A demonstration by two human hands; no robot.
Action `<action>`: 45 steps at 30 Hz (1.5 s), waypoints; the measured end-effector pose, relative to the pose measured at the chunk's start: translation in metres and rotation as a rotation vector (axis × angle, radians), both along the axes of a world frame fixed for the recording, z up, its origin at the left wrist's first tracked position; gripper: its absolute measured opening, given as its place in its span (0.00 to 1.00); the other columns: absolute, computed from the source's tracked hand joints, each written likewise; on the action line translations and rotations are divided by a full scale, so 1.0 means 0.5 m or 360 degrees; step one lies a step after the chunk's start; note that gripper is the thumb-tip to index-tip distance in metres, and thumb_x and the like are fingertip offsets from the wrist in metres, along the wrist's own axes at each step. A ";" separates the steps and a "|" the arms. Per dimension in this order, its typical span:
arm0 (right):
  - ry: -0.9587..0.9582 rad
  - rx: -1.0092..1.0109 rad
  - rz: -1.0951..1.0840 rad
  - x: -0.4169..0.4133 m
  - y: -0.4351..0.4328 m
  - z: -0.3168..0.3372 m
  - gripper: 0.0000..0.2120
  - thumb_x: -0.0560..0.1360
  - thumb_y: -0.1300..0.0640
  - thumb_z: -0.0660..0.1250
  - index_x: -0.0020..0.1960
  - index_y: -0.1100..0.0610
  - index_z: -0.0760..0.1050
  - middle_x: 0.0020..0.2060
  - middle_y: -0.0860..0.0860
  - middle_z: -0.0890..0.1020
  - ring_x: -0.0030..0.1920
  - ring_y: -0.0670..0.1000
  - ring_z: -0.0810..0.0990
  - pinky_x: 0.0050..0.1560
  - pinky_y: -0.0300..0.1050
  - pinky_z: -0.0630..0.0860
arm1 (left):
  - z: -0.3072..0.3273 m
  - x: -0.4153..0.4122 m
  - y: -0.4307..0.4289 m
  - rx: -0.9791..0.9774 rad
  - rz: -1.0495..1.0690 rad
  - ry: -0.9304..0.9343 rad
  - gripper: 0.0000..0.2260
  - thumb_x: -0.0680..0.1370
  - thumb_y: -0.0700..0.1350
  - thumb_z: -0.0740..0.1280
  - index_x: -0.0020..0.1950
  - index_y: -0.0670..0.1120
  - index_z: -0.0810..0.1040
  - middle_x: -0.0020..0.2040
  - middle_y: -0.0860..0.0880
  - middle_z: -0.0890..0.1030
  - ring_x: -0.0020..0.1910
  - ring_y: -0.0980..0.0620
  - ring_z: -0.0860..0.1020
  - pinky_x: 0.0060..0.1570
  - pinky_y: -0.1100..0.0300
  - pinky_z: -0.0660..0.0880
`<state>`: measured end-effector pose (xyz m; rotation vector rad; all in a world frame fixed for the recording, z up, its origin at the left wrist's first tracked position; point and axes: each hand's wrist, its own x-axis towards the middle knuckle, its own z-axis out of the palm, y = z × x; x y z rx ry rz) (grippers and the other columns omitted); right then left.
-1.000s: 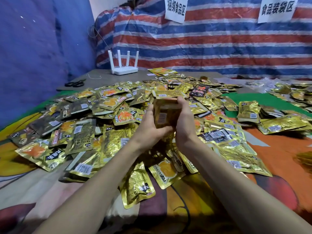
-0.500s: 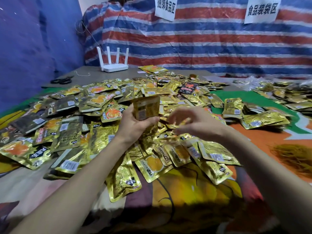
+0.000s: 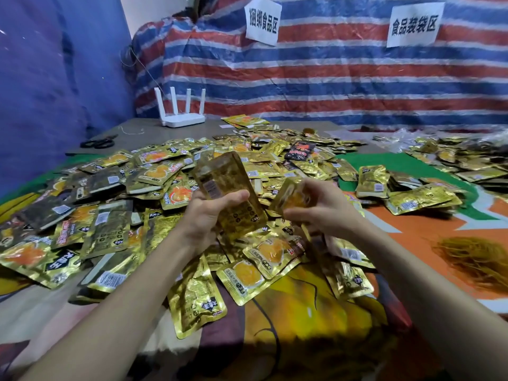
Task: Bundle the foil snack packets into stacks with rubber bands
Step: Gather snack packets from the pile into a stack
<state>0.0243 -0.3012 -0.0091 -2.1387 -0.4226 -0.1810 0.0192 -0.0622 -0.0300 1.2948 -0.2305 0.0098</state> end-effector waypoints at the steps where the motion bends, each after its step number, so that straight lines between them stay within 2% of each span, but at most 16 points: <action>1: -0.0062 0.0207 -0.0058 0.005 0.009 0.002 0.12 0.71 0.61 0.78 0.50 0.52 0.78 0.43 0.51 0.84 0.39 0.45 0.83 0.34 0.34 0.77 | 0.001 -0.003 -0.003 -0.0031 -0.0069 0.0058 0.21 0.66 0.39 0.79 0.58 0.36 0.81 0.55 0.39 0.84 0.57 0.38 0.82 0.55 0.38 0.79; 3: -0.0100 0.0551 -0.0162 0.011 0.035 0.008 0.07 0.76 0.60 0.73 0.51 0.51 0.79 0.44 0.50 0.85 0.42 0.45 0.84 0.35 0.36 0.79 | -0.001 -0.005 -0.012 -0.0028 -0.0157 0.0083 0.26 0.69 0.38 0.76 0.65 0.32 0.75 0.59 0.36 0.82 0.58 0.37 0.81 0.58 0.37 0.78; 7: 0.0085 0.1023 -0.0085 0.017 0.111 0.022 0.06 0.82 0.60 0.64 0.52 0.53 0.80 0.48 0.53 0.85 0.50 0.53 0.84 0.44 0.49 0.81 | -0.010 -0.001 -0.025 -0.0043 -0.0123 -0.0070 0.11 0.67 0.39 0.74 0.50 0.43 0.85 0.47 0.43 0.86 0.45 0.45 0.86 0.41 0.50 0.83; 9: 0.0085 0.1137 -0.0035 0.010 0.158 0.029 0.12 0.80 0.53 0.61 0.55 0.57 0.80 0.53 0.57 0.83 0.54 0.56 0.81 0.50 0.50 0.79 | -0.009 0.002 -0.029 -0.0095 -0.0031 -0.0207 0.10 0.68 0.38 0.74 0.49 0.44 0.85 0.46 0.44 0.87 0.44 0.45 0.86 0.40 0.53 0.82; 11: 0.0052 0.1322 0.0042 0.001 0.204 0.032 0.22 0.78 0.46 0.56 0.58 0.61 0.79 0.54 0.58 0.83 0.54 0.54 0.82 0.52 0.47 0.80 | -0.003 0.006 -0.033 -0.0093 0.0140 -0.0391 0.19 0.66 0.36 0.76 0.56 0.43 0.79 0.47 0.47 0.86 0.46 0.49 0.85 0.43 0.57 0.82; 14: -0.0139 0.1122 -0.0052 -0.005 0.258 0.010 0.23 0.79 0.41 0.52 0.54 0.56 0.79 0.54 0.58 0.81 0.59 0.58 0.79 0.61 0.56 0.77 | -0.010 0.015 -0.031 -0.0008 0.0294 -0.0481 0.36 0.63 0.33 0.76 0.66 0.46 0.64 0.53 0.48 0.81 0.49 0.55 0.83 0.50 0.60 0.79; 17: -0.0083 0.0980 -0.0272 -0.003 0.276 -0.023 0.21 0.84 0.42 0.51 0.52 0.53 0.78 0.53 0.55 0.78 0.61 0.57 0.76 0.67 0.60 0.71 | -0.014 0.012 -0.032 0.0173 0.0360 -0.0392 0.32 0.65 0.28 0.75 0.66 0.38 0.68 0.50 0.47 0.81 0.46 0.56 0.82 0.50 0.59 0.78; 19: 0.0014 0.1204 -0.0196 -0.004 0.270 -0.029 0.21 0.83 0.42 0.55 0.55 0.56 0.79 0.53 0.53 0.82 0.57 0.52 0.81 0.62 0.55 0.78 | -0.016 0.015 -0.030 0.0320 0.0458 -0.0458 0.25 0.66 0.26 0.76 0.61 0.35 0.75 0.46 0.49 0.83 0.42 0.61 0.83 0.44 0.66 0.78; 22: -0.0121 0.1387 -0.0085 -0.001 0.261 -0.018 0.24 0.77 0.38 0.63 0.53 0.59 0.78 0.39 0.42 0.84 0.40 0.41 0.83 0.42 0.39 0.81 | -0.015 0.022 -0.027 0.0436 0.0533 -0.0570 0.19 0.65 0.29 0.78 0.54 0.38 0.79 0.43 0.51 0.83 0.39 0.62 0.82 0.40 0.68 0.76; 27: 0.0242 0.1318 -0.0285 -0.001 0.266 -0.011 0.17 0.73 0.43 0.71 0.40 0.58 0.81 0.32 0.49 0.83 0.33 0.46 0.82 0.35 0.39 0.77 | -0.021 0.018 -0.013 0.0528 0.0294 -0.0553 0.20 0.61 0.38 0.81 0.50 0.45 0.79 0.43 0.49 0.82 0.41 0.57 0.82 0.43 0.61 0.77; 30: 0.0374 0.1377 -0.0292 0.000 0.261 -0.012 0.20 0.66 0.42 0.66 0.42 0.59 0.81 0.34 0.51 0.82 0.29 0.44 0.79 0.27 0.34 0.73 | -0.022 0.015 -0.009 0.0585 0.0205 -0.0541 0.23 0.57 0.51 0.79 0.49 0.49 0.78 0.43 0.49 0.82 0.44 0.52 0.82 0.46 0.55 0.79; 34: 0.0365 0.1302 -0.0160 -0.003 0.248 -0.011 0.31 0.70 0.39 0.64 0.58 0.65 0.77 0.45 0.56 0.82 0.36 0.43 0.82 0.32 0.34 0.75 | -0.021 0.014 -0.013 0.0691 0.0217 -0.0579 0.20 0.61 0.48 0.78 0.51 0.51 0.78 0.45 0.51 0.83 0.44 0.60 0.83 0.45 0.63 0.77; 36: 0.0331 0.1206 -0.0164 -0.008 0.228 -0.004 0.32 0.74 0.37 0.63 0.60 0.65 0.77 0.51 0.58 0.83 0.45 0.47 0.82 0.42 0.39 0.78 | -0.022 0.011 -0.017 0.0730 0.0262 -0.0622 0.21 0.63 0.47 0.78 0.53 0.48 0.79 0.47 0.50 0.84 0.45 0.60 0.83 0.46 0.66 0.78; 39: 0.0164 0.0897 -0.0278 -0.016 0.173 0.013 0.20 0.79 0.42 0.65 0.57 0.58 0.78 0.53 0.52 0.83 0.54 0.51 0.81 0.49 0.46 0.76 | -0.024 0.007 -0.019 0.0766 0.0316 -0.0607 0.19 0.67 0.41 0.81 0.55 0.44 0.81 0.48 0.49 0.85 0.47 0.57 0.84 0.48 0.64 0.79; 41: 0.0032 0.0615 -0.0320 -0.024 0.125 0.024 0.09 0.79 0.49 0.69 0.53 0.54 0.80 0.50 0.50 0.83 0.52 0.50 0.82 0.47 0.45 0.78 | -0.024 0.002 -0.019 0.0787 0.0348 -0.0596 0.13 0.69 0.40 0.79 0.51 0.49 0.82 0.46 0.52 0.85 0.44 0.59 0.84 0.46 0.66 0.79; 45: -0.0125 -0.0075 -0.0470 -0.048 0.011 0.050 0.05 0.77 0.55 0.70 0.50 0.55 0.83 0.41 0.48 0.83 0.41 0.44 0.81 0.38 0.39 0.79 | -0.019 -0.006 -0.023 0.0687 0.0355 -0.0580 0.12 0.66 0.44 0.77 0.48 0.49 0.82 0.44 0.56 0.85 0.43 0.61 0.85 0.43 0.70 0.78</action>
